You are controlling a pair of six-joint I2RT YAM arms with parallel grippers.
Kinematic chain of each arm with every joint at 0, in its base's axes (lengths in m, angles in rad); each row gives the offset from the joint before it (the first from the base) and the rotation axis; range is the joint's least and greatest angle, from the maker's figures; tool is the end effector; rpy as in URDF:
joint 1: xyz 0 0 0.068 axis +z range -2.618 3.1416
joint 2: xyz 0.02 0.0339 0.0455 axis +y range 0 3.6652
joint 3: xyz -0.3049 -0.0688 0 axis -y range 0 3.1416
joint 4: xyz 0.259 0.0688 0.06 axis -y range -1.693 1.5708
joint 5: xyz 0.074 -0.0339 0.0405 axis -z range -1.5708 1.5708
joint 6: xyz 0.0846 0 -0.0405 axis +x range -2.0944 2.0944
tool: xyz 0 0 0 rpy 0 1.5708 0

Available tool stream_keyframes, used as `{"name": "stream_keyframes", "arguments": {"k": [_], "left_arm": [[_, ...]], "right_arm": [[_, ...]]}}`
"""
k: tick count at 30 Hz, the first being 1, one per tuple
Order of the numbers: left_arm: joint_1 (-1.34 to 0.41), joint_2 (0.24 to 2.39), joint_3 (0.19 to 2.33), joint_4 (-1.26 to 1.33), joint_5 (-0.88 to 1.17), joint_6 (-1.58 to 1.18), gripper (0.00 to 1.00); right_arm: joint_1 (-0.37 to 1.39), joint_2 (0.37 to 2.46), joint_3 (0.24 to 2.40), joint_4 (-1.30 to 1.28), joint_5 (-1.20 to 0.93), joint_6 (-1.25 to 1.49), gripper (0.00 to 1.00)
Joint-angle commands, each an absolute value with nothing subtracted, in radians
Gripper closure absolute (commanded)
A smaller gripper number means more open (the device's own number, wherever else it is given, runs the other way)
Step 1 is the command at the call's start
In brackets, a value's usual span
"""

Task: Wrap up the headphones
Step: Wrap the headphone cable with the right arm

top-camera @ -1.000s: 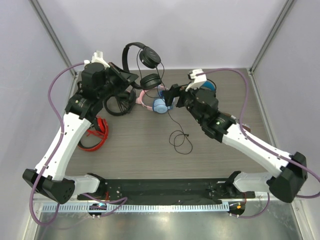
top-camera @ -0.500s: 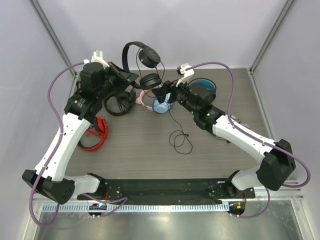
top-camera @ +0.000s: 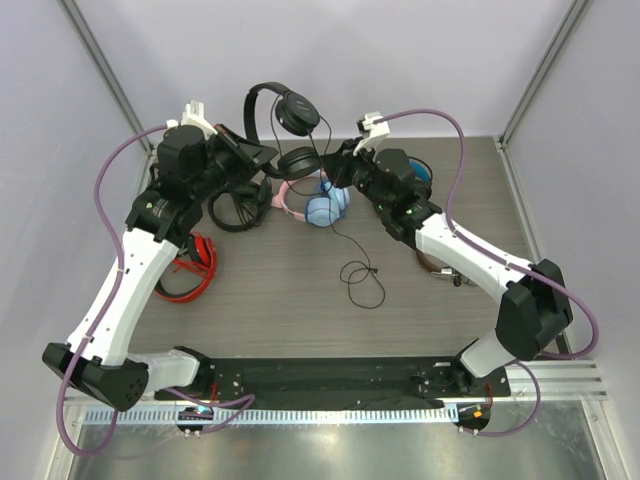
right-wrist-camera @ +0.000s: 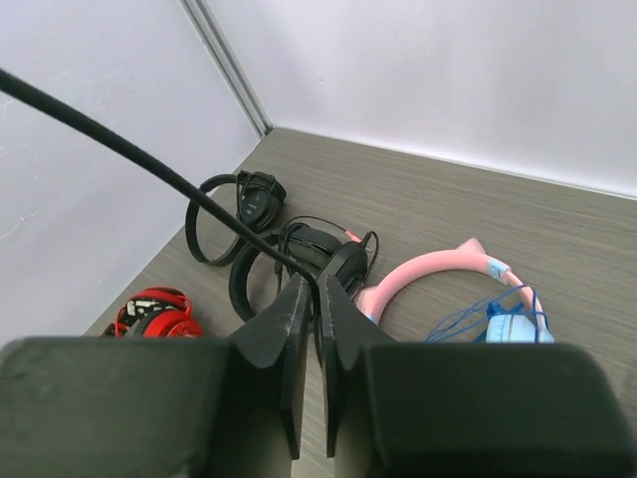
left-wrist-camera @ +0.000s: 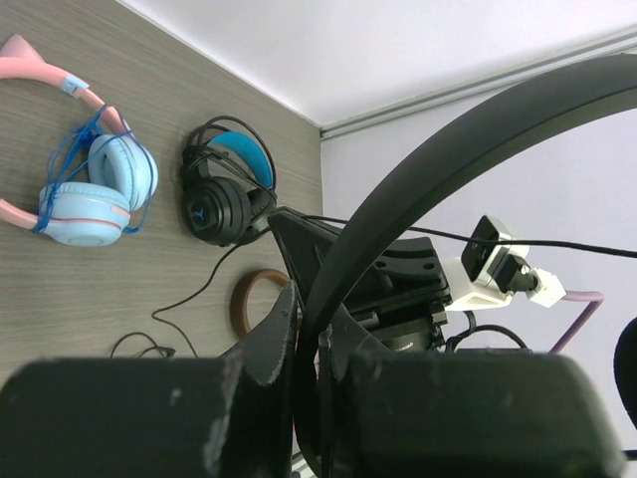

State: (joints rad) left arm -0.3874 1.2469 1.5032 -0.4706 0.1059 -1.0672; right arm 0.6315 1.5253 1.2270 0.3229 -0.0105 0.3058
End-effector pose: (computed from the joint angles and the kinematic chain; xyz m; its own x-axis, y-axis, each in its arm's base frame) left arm 0.2862 -0.1265 0.4926 -0.5078 -0.7335 -0.4519 0.0550 0.4959 -0.8667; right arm 0.3464 0.2545 0.4032 -0.1613 0.2550 -0.9534 -0.5770 0.7594 0.3007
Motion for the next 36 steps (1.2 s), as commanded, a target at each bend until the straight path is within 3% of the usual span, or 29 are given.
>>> {"name": "stream_keyframes", "arguments": {"k": [1,5,21,36], "left_arm": [[-0.382,1.209,1.537,-0.431,0.138,-1.085,1.00],[-0.382,1.209,1.542,-0.428,0.144,-1.091,1.00],[-0.379,1.209,1.548,-0.402,0.187,-1.123,1.00],[-0.376,1.206,1.571,-0.394,0.195,-1.135,1.00]], "right_arm": [[0.626,1.525,1.275,0.383,-0.025,0.313,0.87],[0.621,1.534,1.270,0.390,-0.026,0.318,0.99],[0.560,1.670,1.284,0.428,-0.067,0.402,0.99],[0.558,1.675,1.232,0.445,-0.083,0.411,0.99]]}}
